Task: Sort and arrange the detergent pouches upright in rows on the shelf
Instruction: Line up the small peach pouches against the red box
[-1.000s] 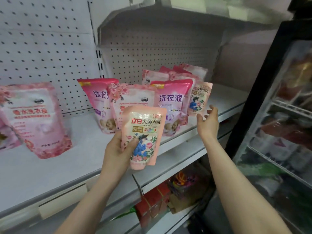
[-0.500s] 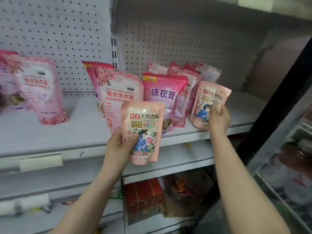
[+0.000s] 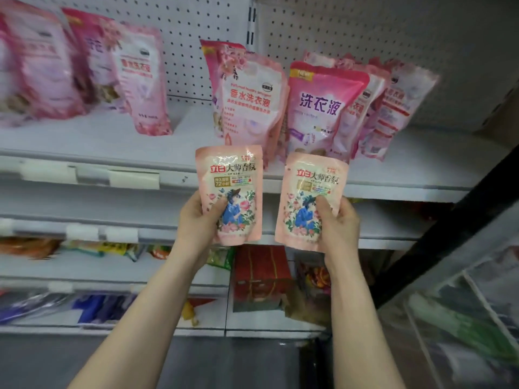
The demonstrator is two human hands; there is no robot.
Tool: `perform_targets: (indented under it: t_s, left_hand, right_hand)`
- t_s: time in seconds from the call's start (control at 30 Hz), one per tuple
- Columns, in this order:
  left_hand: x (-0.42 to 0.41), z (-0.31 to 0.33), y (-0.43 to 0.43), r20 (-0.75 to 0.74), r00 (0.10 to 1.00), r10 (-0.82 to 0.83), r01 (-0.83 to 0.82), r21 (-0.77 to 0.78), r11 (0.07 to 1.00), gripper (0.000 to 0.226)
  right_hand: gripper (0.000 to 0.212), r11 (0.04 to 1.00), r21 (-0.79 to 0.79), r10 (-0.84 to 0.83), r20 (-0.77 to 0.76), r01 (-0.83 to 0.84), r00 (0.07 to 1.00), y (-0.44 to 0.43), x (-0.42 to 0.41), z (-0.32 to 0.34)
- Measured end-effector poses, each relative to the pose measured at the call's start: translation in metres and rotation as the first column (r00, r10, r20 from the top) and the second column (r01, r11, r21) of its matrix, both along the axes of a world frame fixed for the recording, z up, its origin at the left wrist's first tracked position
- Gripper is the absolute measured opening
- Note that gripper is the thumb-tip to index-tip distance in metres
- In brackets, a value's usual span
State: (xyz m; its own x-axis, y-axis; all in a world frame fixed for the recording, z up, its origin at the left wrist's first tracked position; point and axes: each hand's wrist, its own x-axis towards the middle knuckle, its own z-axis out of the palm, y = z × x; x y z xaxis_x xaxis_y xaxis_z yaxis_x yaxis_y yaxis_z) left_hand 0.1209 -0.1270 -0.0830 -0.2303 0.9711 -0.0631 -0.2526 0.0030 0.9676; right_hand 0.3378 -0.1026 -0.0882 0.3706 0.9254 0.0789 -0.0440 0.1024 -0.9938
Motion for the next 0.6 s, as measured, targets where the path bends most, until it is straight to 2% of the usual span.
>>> perform_targets:
  t_s: [0.2,0.37,0.6]
  left_hand:
    - [-0.054,-0.012,-0.019,0.020,0.996,0.089,-0.088,-0.024,0.996,0.028]
    - [-0.119,-0.007,-0.028,0.037,0.995,0.097,-0.097,-0.014,0.995,0.027]
    - [-0.256,0.001,-0.040,0.027,0.983,0.180,-0.180,0.012,0.984,0.026]
  right_hand:
    - [0.009,0.985,-0.007,0.172,0.065,-0.172,0.983,-0.010,-0.061,0.001]
    - [0.007,0.978,-0.003,0.210,0.088,-0.210,0.974,-0.012,-0.129,0.007]
    - [0.010,0.964,0.017,0.258,0.159,-0.264,0.953,-0.012,-0.258,0.014]
